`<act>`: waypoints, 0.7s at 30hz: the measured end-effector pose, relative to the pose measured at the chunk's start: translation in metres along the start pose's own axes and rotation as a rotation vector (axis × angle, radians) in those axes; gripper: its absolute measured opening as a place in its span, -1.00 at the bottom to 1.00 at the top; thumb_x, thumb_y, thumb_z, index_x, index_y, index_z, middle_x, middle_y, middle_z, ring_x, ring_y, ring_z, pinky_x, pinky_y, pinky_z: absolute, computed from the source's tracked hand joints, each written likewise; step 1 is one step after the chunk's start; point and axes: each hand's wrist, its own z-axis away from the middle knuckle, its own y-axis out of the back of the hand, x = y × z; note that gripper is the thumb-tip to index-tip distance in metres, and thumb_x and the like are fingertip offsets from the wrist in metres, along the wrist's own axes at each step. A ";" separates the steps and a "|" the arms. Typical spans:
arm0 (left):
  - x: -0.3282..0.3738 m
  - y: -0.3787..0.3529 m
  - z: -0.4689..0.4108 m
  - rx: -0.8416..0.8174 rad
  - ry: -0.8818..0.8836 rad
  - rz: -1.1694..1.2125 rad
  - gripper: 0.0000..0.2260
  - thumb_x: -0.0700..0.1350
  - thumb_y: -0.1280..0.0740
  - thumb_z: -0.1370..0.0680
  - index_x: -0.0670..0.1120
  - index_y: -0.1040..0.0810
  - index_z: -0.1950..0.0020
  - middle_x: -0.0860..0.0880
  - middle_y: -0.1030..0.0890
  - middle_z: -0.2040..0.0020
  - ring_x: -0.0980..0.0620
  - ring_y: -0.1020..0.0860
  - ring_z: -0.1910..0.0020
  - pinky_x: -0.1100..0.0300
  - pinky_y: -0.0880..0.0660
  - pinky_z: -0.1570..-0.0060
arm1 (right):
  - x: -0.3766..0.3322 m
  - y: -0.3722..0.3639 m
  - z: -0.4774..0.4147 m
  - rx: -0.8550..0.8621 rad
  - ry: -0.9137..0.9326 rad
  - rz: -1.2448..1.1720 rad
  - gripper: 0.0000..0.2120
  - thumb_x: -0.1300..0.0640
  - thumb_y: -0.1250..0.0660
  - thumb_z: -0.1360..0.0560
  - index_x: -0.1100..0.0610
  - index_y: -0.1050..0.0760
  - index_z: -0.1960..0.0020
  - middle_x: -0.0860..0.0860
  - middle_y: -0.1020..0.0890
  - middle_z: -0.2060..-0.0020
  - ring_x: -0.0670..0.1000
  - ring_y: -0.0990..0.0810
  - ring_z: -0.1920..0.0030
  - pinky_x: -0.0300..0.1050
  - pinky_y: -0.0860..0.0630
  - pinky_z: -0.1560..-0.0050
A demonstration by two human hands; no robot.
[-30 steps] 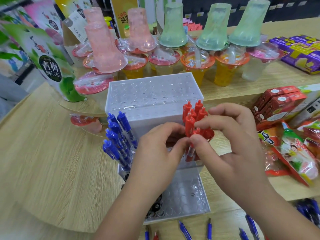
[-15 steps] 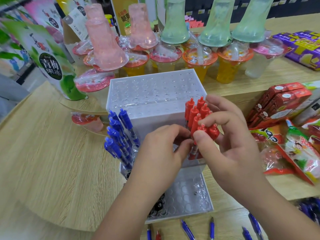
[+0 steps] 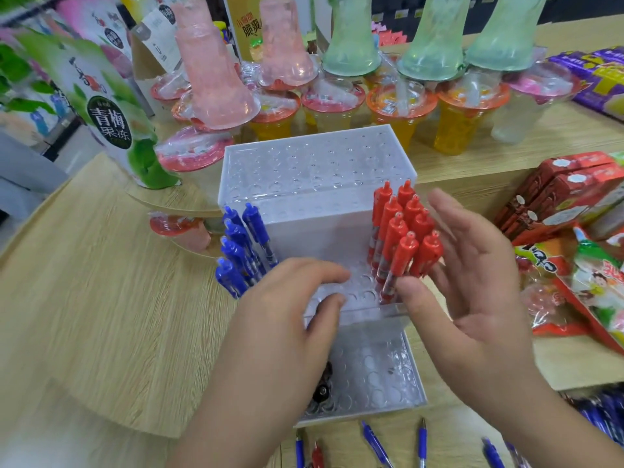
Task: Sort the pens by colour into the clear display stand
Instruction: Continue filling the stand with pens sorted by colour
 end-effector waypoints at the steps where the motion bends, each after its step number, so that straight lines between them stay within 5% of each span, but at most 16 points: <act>1: 0.000 0.004 0.012 0.081 0.001 0.033 -0.84 -0.09 -0.39 -0.48 0.11 -0.64 -0.02 0.24 -0.61 0.03 0.32 -0.56 0.01 0.45 -0.44 0.01 | -0.001 0.005 0.007 0.007 -0.033 -0.010 -0.35 0.29 -0.33 -0.46 0.02 -0.21 -0.47 0.02 -0.29 -0.50 0.03 -0.31 -0.49 0.19 -0.35 -0.40; 5: -0.012 0.010 0.075 0.446 0.122 0.225 -0.81 -0.01 -0.38 -0.45 0.23 -0.61 -0.02 0.03 -0.67 0.06 0.02 -0.66 0.12 0.10 -0.54 0.06 | 0.000 0.026 0.056 0.057 -0.082 0.072 -0.42 0.24 -0.37 -0.46 -0.05 -0.31 -0.43 0.06 -0.41 -0.40 0.10 -0.44 -0.39 0.07 -0.45 -0.34; 7: -0.025 0.006 0.106 0.518 0.208 0.247 -0.79 0.00 -0.36 -0.45 0.29 -0.58 -0.02 -0.06 -0.66 0.08 0.00 -0.64 0.15 0.19 -0.52 0.06 | 0.008 0.031 0.091 0.087 -0.111 0.156 -0.52 0.14 -0.35 -0.45 -0.11 -0.40 -0.34 0.10 -0.45 -0.31 0.13 -0.54 -0.27 0.02 -0.50 -0.27; 10: -0.051 -0.018 0.154 0.541 0.417 0.219 -0.79 -0.04 -0.35 -0.45 0.29 -0.58 0.04 -0.04 -0.65 0.15 0.01 -0.62 0.20 0.31 -0.51 0.11 | 0.028 0.032 0.146 0.009 -0.183 0.347 -0.68 0.02 -0.33 -0.44 -0.14 -0.48 -0.19 -0.13 -0.51 -0.16 0.00 -0.60 -0.02 -0.18 -0.52 -0.12; 12: -0.074 -0.041 0.186 0.449 0.612 0.149 -0.74 -0.13 -0.37 -0.50 0.29 -0.57 0.08 0.05 -0.66 0.15 0.08 -0.62 0.20 0.29 -0.52 0.15 | 0.047 0.028 0.178 -0.115 -0.306 0.465 -0.76 -0.04 -0.30 -0.44 -0.17 -0.51 -0.10 -0.25 -0.52 -0.07 -0.14 -0.58 0.07 -0.36 -0.46 -0.02; 17: -0.123 -0.096 0.235 -0.035 0.962 0.110 -0.84 -0.12 -0.38 -0.53 0.14 -0.56 -0.02 0.09 -0.63 0.04 0.24 -0.58 0.17 0.35 -0.46 0.16 | 0.096 -0.008 0.227 -0.592 -0.569 0.647 -0.72 -0.13 -0.26 -0.49 -0.25 -0.41 -0.20 -0.39 -0.48 0.04 -0.36 -0.47 0.00 -0.34 -0.43 0.03; 21: -0.129 -0.126 0.251 -0.174 1.001 0.050 -0.86 0.01 -0.42 -0.49 0.14 -0.46 0.07 0.09 -0.58 0.11 0.22 -0.55 0.22 0.28 -0.49 0.21 | 0.111 -0.061 0.230 -0.660 -0.569 0.743 -0.70 -0.14 -0.23 -0.55 -0.13 -0.47 -0.25 -0.22 -0.58 -0.05 -0.15 -0.54 -0.10 -0.20 -0.49 -0.08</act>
